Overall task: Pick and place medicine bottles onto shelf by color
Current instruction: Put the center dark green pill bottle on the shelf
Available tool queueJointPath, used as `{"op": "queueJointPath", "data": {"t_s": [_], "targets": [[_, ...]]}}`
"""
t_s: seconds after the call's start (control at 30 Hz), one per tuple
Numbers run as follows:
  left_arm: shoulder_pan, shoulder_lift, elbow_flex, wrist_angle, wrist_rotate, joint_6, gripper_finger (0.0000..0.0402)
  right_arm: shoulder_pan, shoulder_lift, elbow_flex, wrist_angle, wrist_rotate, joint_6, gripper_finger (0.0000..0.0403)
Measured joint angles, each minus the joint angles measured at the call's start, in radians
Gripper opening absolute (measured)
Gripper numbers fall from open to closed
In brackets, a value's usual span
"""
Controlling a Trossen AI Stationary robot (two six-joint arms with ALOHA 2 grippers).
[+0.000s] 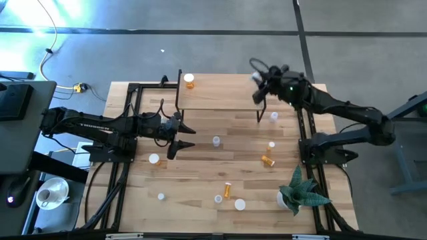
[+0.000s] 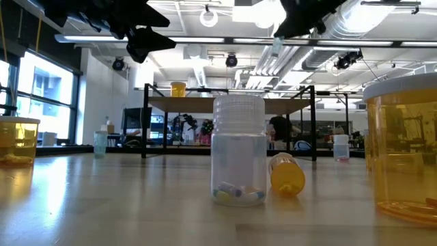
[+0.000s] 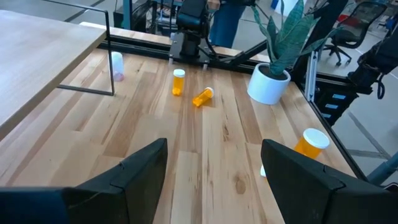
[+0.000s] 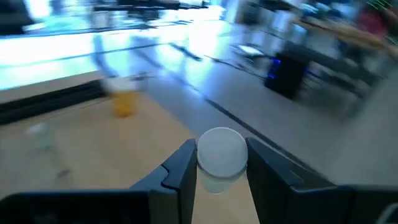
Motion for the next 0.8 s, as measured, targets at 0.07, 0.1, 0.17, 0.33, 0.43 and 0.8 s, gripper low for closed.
{"op": "queueJointPath", "data": {"t_s": [0.07,0.1,0.17,0.33,0.43,0.8], "targets": [[0.0,0.0,0.0,0.0,0.0,-0.001,0.025,-0.052,0.02,0.0,-0.002,0.0,0.061,0.0106],[0.0,0.0,0.0,0.0,0.0,-0.001,0.025,-0.074,0.032,0.0,-0.004,-0.003,0.089,0.0106],[0.0,0.0,0.0,0.0,0.0,0.0,0.025,-0.107,0.06,0.0,-0.012,-0.025,0.138,0.0106],[0.0,0.0,0.0,0.0,0.0,0.0,0.025,-0.156,0.149,0.0,-0.05,-0.092,0.201,0.0106],[0.0,0.0,0.0,0.0,0.0,0.0,0.025,-0.162,0.199,0.0,-0.056,-0.099,0.199,0.0106],[0.0,0.0,0.0,0.0,0.0,-0.001,0.025,-0.163,0.319,0.212,-0.281,-0.1,0.175,0.0106]]}}
